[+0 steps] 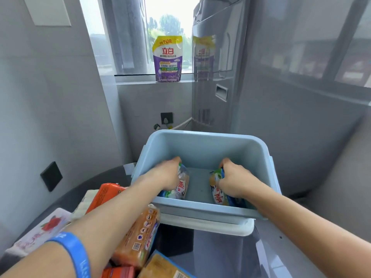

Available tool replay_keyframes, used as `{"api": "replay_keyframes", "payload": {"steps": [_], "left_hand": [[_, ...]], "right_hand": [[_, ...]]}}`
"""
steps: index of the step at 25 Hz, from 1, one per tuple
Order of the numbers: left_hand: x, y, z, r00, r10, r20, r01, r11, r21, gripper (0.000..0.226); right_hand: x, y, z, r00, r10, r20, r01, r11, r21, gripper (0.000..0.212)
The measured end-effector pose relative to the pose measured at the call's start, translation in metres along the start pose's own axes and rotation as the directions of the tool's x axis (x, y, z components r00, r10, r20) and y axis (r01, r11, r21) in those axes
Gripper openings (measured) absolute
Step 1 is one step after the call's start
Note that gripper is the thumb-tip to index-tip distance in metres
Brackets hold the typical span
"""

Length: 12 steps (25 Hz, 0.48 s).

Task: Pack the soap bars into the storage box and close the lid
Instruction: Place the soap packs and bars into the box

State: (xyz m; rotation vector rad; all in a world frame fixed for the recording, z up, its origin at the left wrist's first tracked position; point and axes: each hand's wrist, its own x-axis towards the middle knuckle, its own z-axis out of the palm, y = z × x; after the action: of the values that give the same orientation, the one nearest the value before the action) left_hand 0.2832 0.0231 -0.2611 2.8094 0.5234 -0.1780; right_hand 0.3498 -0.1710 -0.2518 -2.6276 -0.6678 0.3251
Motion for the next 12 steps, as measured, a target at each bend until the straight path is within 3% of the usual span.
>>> {"api": "replay_keyframes", "payload": {"steps": [2,5,8,9,11,12], "left_hand": [[-0.009,0.002,0.003,0.995,0.066,-0.075,-0.058,0.993,0.108,0.057],[-0.016,0.003,0.002,0.973,0.165,-0.158,-0.119,0.956,0.267,0.056],[-0.019,0.008,-0.004,0.978,0.180,-0.103,-0.125,0.906,0.404,0.039],[-0.020,0.009,-0.010,0.977,0.202,-0.074,-0.157,0.904,0.398,0.031],[-0.022,0.009,-0.033,0.960,0.278,-0.021,-0.268,0.941,0.205,0.017],[-0.023,0.007,-0.046,0.949,0.315,0.007,-0.314,0.948,0.056,0.031]], "right_hand": [[-0.008,0.001,0.003,0.996,-0.019,-0.088,0.010,0.995,-0.101,0.020],[-0.018,-0.003,0.005,0.983,-0.100,-0.156,0.029,0.914,-0.404,0.037],[-0.019,-0.009,0.002,0.978,-0.143,-0.151,0.022,0.793,-0.608,0.045],[-0.017,-0.010,-0.003,0.977,-0.165,-0.132,0.046,0.776,-0.629,0.039],[-0.011,-0.008,-0.024,0.964,-0.248,-0.093,0.154,0.810,-0.566,0.018],[-0.010,-0.006,-0.040,0.962,-0.268,-0.060,0.213,0.865,-0.454,0.013]]}}
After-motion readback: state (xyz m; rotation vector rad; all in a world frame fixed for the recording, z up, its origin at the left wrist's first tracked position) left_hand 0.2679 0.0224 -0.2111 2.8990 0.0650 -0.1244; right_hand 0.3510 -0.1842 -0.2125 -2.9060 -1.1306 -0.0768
